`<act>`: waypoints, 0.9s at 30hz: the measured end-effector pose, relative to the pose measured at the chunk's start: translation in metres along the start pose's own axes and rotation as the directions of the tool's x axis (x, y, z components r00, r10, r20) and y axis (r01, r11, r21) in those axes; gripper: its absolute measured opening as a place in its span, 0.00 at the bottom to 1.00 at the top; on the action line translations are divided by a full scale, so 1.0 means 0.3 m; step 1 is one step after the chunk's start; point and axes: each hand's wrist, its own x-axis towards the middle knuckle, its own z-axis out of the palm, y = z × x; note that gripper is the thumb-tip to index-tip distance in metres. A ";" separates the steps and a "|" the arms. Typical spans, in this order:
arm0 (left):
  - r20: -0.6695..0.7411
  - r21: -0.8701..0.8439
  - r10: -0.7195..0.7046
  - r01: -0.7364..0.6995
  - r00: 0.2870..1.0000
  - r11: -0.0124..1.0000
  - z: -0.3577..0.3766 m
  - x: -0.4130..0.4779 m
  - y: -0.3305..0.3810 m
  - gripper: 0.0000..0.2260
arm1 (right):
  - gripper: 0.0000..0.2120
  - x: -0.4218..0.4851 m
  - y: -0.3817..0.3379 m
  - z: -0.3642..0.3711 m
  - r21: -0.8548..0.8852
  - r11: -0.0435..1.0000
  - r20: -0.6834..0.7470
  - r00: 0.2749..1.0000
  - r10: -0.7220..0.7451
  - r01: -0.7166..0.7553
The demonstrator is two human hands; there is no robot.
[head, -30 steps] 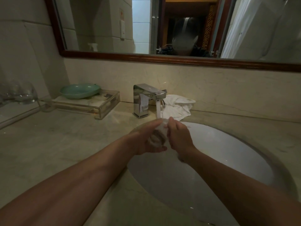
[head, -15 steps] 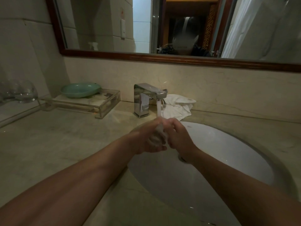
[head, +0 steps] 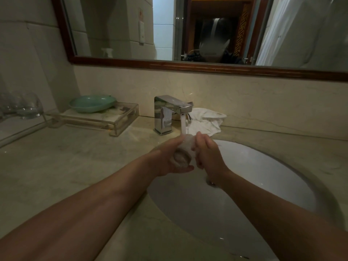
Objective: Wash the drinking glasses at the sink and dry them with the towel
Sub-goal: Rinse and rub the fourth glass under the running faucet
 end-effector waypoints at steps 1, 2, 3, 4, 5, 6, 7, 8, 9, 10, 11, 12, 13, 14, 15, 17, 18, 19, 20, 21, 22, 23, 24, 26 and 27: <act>-0.017 0.012 -0.008 0.008 1.000 1.000 0.003 0.001 0.004 0.19 | 0.14 -0.005 0.001 -0.003 0.020 1.000 0.081 0.997 -0.011 0.010; -0.037 0.013 -0.018 0.019 0.999 1.000 -0.001 0.011 0.010 0.18 | 0.16 -0.010 0.008 -0.002 -0.005 0.999 0.139 0.989 -0.041 0.042; -0.081 0.015 -0.036 0.037 0.996 0.999 -0.004 0.012 0.013 0.20 | 0.20 -0.012 0.021 0.004 -0.051 0.995 0.168 0.983 -0.078 0.088; -0.100 0.007 -0.069 0.070 0.993 0.998 -0.004 0.012 0.015 0.23 | 0.23 -0.009 0.035 0.012 -0.115 0.985 0.162 0.981 -0.110 0.130; -0.091 -0.001 -0.096 0.097 0.991 0.995 -0.003 0.010 0.018 0.23 | 0.24 -0.006 0.041 0.022 -0.162 0.976 0.125 0.984 -0.125 0.145; -0.058 -0.004 -0.104 0.104 0.993 0.995 -0.001 0.006 0.017 0.22 | 0.24 -0.001 0.040 0.028 -0.184 0.973 0.075 0.989 -0.131 0.142; -0.071 0.001 -0.097 0.097 0.993 0.995 0.001 0.007 0.012 0.24 | 0.24 0.005 0.033 0.032 -0.187 0.976 0.008 0.993 -0.117 0.116; -0.092 0.007 -0.073 0.074 0.993 0.997 -0.002 0.013 0.005 0.26 | 0.23 0.012 0.028 0.033 -0.172 0.981 -0.061 0.993 -0.099 0.087; -0.102 0.041 -0.039 0.044 0.994 0.998 -0.003 0.013 0.001 0.27 | 0.24 0.018 0.025 0.031 -0.174 0.983 -0.121 0.989 -0.087 0.065; -0.097 0.084 -0.016 0.024 0.995 0.996 -0.002 0.011 -0.004 0.27 | 0.24 0.021 0.025 0.027 -0.200 0.978 -0.159 0.984 -0.084 0.052; -0.088 0.118 0.005 0.006 0.996 0.993 0.000 0.010 -0.008 0.27 | 0.24 0.019 0.026 0.022 -0.207 0.978 -0.158 0.985 -0.075 0.041; -0.088 0.131 0.022 -0.011 0.996 0.991 0.001 0.007 -0.008 0.26 | 0.23 0.014 0.025 0.017 -0.170 0.985 -0.128 0.990 -0.056 0.034; -0.089 0.123 0.025 -0.014 0.996 0.992 0.006 0.001 -0.007 0.25 | 0.21 0.006 0.022 0.013 -0.100 0.995 -0.064 0.998 -0.023 0.016; -0.089 0.112 0.019 -0.009 0.996 0.994 0.006 -0.001 -0.003 0.23 | 0.18 -0.002 0.014 0.011 -0.028 1.000 0.022 1.000 0.012 -0.012; -0.094 0.109 0.008 0.002 0.996 0.994 0.005 -0.003 0.003 0.23 | 0.16 -0.009 0.007 0.010 0.005 1.000 0.113 0.993 0.024 -0.025; -0.119 0.140 -0.028 0.045 0.992 0.989 0.011 -0.013 0.009 0.26 | 0.20 -0.014 0.009 0.016 -0.070 0.997 0.216 0.976 -0.020 0.036; -0.128 0.167 -0.039 0.060 0.991 0.984 0.008 -0.015 0.009 0.27 | 0.25 -0.012 0.018 0.023 -0.110 0.990 0.219 0.974 -0.060 0.086; -0.117 0.177 -0.051 0.071 0.992 0.982 0.008 -0.017 0.012 0.26 | 0.27 -0.008 0.028 0.028 -0.121 0.987 0.194 0.977 -0.084 0.109; -0.096 0.173 -0.055 0.071 0.994 0.982 0.010 -0.014 0.014 0.24 | 0.25 -0.004 0.032 0.030 -0.113 0.987 0.154 0.984 -0.093 0.111; -0.061 0.146 -0.057 0.065 0.997 0.987 0.009 -0.007 0.017 0.21 | 0.21 0.004 0.038 0.028 -0.117 0.987 0.103 0.990 -0.096 0.108; -0.034 0.122 -0.049 0.053 0.998 0.991 0.011 -0.005 0.017 0.19 | 0.16 0.012 0.035 0.024 -0.123 0.986 0.046 0.994 -0.104 0.109; -0.036 0.102 -0.046 0.050 0.998 0.994 0.013 -0.004 0.015 0.20 | 0.13 0.024 0.037 0.018 -0.148 0.983 -0.012 0.993 -0.113 0.110; -0.058 0.102 -0.048 0.053 0.997 0.993 0.016 -0.003 0.013 0.23 | 0.14 0.033 0.041 0.012 -0.166 0.981 -0.060 0.992 -0.115 0.104; -0.098 0.158 -0.020 0.035 0.995 0.987 0.011 0.011 -0.001 0.28 | 0.16 0.040 0.049 0.002 -0.139 0.988 -0.093 0.993 -0.076 0.063; -0.092 0.198 0.004 0.014 0.996 0.980 0.005 0.011 -0.004 0.28 | 0.16 0.034 0.049 0.000 -0.091 0.995 -0.065 0.997 -0.044 0.038</act>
